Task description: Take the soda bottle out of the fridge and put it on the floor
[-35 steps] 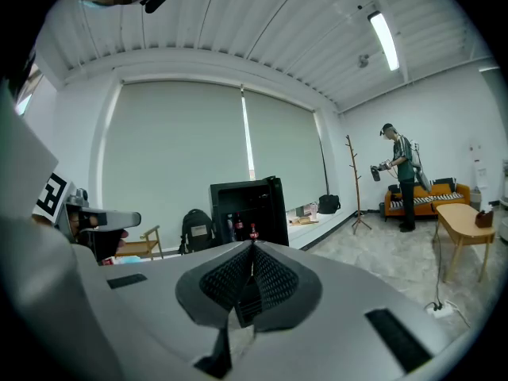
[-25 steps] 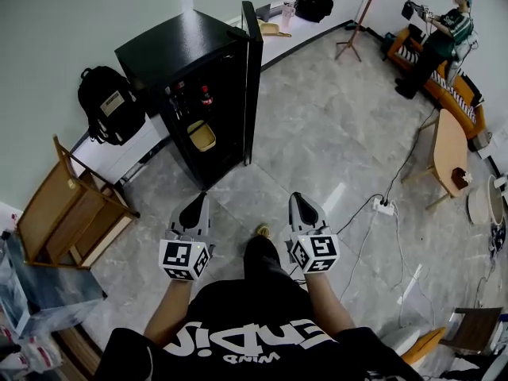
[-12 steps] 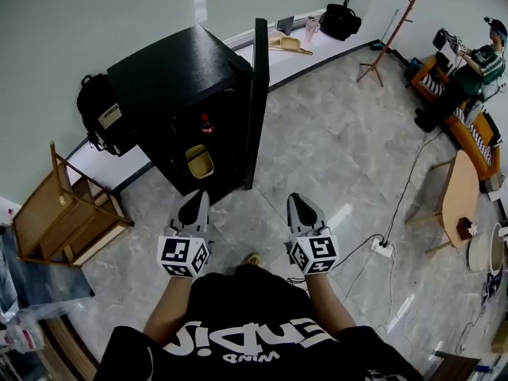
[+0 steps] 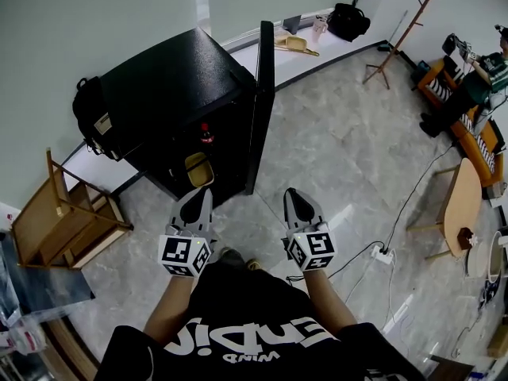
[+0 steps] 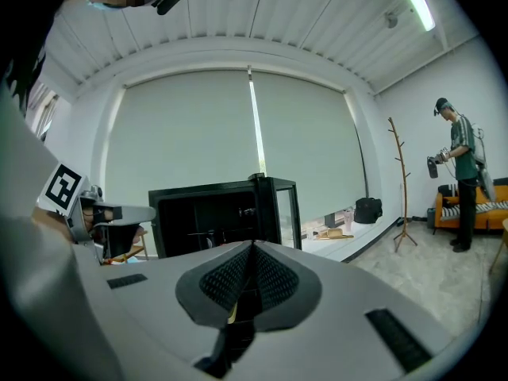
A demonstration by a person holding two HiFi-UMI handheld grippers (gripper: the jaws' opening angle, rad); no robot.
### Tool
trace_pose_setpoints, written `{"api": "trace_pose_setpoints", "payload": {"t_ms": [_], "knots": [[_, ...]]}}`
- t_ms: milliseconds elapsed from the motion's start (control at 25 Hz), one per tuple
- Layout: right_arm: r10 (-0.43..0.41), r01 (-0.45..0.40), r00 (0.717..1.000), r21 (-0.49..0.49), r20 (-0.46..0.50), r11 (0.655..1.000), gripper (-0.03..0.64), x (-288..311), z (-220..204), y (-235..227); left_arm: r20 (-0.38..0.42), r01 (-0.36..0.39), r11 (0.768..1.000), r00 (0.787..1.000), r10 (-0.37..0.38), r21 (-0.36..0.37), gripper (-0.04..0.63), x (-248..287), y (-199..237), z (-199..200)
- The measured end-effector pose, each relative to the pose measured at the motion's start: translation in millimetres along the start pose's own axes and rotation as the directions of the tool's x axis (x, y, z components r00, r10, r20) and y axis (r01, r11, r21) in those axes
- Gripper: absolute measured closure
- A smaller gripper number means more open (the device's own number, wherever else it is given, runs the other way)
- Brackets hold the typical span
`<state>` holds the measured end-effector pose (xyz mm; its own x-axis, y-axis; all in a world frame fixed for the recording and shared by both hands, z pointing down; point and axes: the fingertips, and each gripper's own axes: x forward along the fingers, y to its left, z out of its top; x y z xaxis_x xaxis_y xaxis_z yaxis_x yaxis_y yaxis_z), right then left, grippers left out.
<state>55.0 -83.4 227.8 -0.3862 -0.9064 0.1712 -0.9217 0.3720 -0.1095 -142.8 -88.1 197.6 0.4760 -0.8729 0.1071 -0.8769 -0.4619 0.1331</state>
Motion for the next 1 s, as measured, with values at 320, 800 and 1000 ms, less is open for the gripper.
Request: {"api": "trace_pose_setpoints", "payload": {"t_ms": [320,800,1000], "knots": [[-0.035,0.035,0.999,0.028,-0.022,0.999,0.594,23.6,8.2,-3.1,-0.023,0.017,1.000,1.000,-0.017,0.009,0.589,29.4,27.9,17.6],[0.018,-0.017,0.998,0.024,-0.053,1.000,0.594,53.3,-10.6,20.7,-0.071,0.020,0.999,0.997,-0.022,-0.026,0.589,38.7,49.4,-12.6],[0.031,-0.030,0.999,0.025,-0.045,0.999,0.594,44.1,-15.3,21.0,-0.071,0.005,1.000,0.997,-0.006,-0.016,0.589,37.1,40.6,-20.3]]}}
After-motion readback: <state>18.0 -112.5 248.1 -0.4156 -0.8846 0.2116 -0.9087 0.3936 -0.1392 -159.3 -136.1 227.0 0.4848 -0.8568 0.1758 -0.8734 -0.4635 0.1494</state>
